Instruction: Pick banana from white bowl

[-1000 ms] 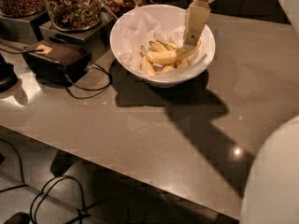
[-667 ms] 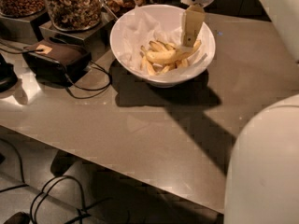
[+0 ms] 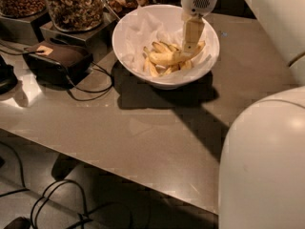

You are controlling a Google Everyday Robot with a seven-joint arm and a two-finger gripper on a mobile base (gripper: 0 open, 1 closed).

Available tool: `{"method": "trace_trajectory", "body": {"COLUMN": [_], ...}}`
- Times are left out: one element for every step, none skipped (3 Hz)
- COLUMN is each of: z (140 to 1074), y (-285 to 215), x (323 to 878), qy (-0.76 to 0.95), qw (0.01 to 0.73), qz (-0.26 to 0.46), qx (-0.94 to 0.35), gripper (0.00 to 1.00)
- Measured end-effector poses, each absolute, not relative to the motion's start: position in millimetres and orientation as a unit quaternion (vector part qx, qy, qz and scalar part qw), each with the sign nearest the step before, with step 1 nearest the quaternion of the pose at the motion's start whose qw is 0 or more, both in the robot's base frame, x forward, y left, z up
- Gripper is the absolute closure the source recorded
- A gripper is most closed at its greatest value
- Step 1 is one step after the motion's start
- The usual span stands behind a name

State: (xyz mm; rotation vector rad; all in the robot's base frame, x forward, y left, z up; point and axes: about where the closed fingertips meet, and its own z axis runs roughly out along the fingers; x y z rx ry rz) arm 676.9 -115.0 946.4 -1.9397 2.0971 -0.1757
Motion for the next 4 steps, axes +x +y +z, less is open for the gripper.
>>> {"method": "trace_trajectory", "body": {"z": [933,922,914,907], "y": [-114,-109,-107,-106], "x": [677,674,675,677], "qy": [0.725,0.724,0.724,0.723], "qw": [0.128,0.119,0.112,0.107], "qz": [-0.055,-0.046,-0.039,-0.033], "qx": [-0.675,-0.678,-0.68,-0.681], "gripper": [0.3,0.3,0.31,0.38]}}
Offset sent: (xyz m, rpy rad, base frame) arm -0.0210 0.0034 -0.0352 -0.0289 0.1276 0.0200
